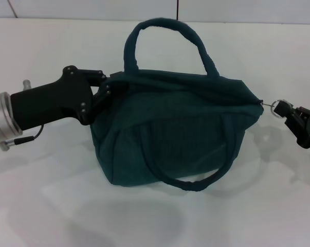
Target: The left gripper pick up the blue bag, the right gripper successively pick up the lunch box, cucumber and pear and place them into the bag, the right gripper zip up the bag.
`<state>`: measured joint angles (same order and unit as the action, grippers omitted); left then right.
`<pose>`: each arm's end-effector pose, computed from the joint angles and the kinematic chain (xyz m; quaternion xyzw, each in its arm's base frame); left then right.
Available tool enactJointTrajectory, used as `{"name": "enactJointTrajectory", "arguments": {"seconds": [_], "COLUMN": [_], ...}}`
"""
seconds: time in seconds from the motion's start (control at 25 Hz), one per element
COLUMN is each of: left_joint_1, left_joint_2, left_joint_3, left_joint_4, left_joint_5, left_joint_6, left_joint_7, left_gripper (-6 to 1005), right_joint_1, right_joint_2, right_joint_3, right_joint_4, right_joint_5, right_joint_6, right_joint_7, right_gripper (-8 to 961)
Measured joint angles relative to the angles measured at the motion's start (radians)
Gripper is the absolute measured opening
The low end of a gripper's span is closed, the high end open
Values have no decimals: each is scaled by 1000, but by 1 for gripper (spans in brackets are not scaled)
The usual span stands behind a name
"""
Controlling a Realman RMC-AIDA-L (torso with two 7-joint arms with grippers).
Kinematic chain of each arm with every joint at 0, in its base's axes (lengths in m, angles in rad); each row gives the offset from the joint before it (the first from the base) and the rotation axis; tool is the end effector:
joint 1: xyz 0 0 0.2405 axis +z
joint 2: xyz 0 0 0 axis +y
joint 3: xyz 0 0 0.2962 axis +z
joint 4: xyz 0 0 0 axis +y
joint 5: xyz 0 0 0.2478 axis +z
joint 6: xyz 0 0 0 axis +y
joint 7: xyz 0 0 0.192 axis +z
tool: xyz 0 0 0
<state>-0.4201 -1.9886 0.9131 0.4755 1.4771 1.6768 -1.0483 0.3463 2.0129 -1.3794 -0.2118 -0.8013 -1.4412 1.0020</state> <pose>-0.2945 0.3628 -0.0289 -0.8986 -0.1152 -0.3863 0.1732 0.3439 0.3467 -0.0776 -0.8098 0.3096 0.4235 0.2626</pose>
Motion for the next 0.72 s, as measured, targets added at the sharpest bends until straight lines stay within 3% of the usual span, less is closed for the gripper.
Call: {"name": "enactJointTrajectory", "arguments": {"seconds": [0.56,0.72], "left_joint_1": [1,1], "left_joint_2": [-5,-7], "left_joint_3": [-7,-9], "left_joint_4": [0,0], "left_joint_5": [-4,-4], "left_joint_6": [0,0], "left_joint_7": [-1,-1], "left_gripper": [49,49], "right_joint_1": [21,21], "right_joint_2": [4,1], "right_joint_3": [-28,-41], "right_joint_4": [3,3], "right_joint_5": [-8,-8], "right_joint_6": [58,-29], "right_joint_7": [4,12], "right_gripper": [12,12]}}
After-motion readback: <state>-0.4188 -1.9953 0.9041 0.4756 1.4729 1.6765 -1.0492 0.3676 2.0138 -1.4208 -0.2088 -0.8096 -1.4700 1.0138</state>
